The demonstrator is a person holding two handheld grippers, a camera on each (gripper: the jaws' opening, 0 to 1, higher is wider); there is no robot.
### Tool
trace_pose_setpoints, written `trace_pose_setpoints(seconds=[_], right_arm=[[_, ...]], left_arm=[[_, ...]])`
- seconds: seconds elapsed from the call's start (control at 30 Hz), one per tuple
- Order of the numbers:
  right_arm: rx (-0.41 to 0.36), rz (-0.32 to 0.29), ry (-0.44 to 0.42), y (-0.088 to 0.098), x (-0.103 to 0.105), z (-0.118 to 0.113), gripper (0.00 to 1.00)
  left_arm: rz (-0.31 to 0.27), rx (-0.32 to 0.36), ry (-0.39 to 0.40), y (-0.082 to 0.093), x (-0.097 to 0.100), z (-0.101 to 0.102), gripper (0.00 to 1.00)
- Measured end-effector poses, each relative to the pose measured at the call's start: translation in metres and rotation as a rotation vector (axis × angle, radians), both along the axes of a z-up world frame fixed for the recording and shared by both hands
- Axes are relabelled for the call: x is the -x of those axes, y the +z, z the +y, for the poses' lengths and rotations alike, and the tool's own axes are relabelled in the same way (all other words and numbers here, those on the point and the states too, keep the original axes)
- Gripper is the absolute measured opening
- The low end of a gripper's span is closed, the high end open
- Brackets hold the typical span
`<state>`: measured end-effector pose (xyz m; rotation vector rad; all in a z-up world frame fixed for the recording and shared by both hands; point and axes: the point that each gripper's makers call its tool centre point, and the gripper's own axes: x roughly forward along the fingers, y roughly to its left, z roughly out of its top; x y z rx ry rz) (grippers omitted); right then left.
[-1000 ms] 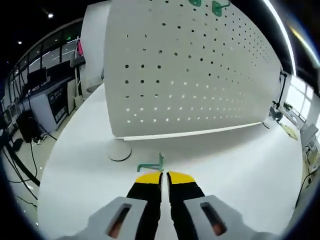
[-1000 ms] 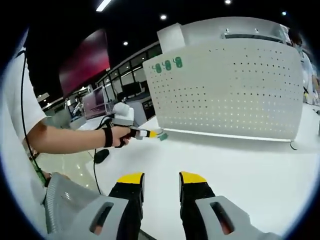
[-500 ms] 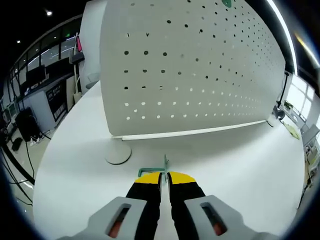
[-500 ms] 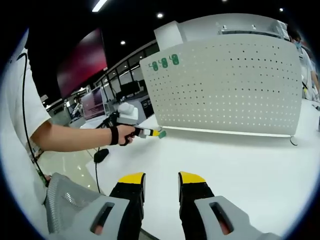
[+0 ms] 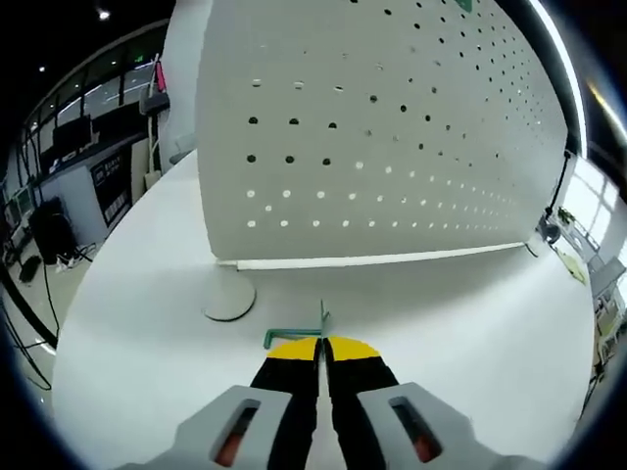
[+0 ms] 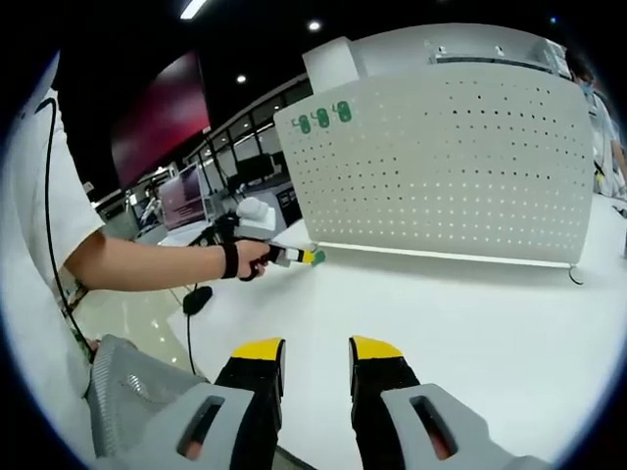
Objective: Insert the hook assembly into the mounting plate slot until the hook locks in place.
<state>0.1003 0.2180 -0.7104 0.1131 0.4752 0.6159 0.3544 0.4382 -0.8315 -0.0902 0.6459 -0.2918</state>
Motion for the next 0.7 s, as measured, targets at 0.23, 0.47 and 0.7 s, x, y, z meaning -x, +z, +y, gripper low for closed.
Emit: trace_pose_setpoints(seconds=[0.23, 0.47, 0.7], right_arm=[[-0.007, -0.001, 0.001, 0.0, -0.001, 0.001, 0.25], [-0.012, -0.01, 0.027, 0.001, 0.0, 0.01, 0.25], [-0.026, -0.042, 0.056, 0.009, -0.002, 0.014, 0.25]], left_arm=[[0.008, 0.061, 0.011, 0.006, 0.004, -0.003, 0.01], [0.012, 0.134, -0.007, 0.024, 0.019, -0.015, 0.01], [0.014, 0.179, -0.001, 0.041, 0.034, -0.021, 0.01]])
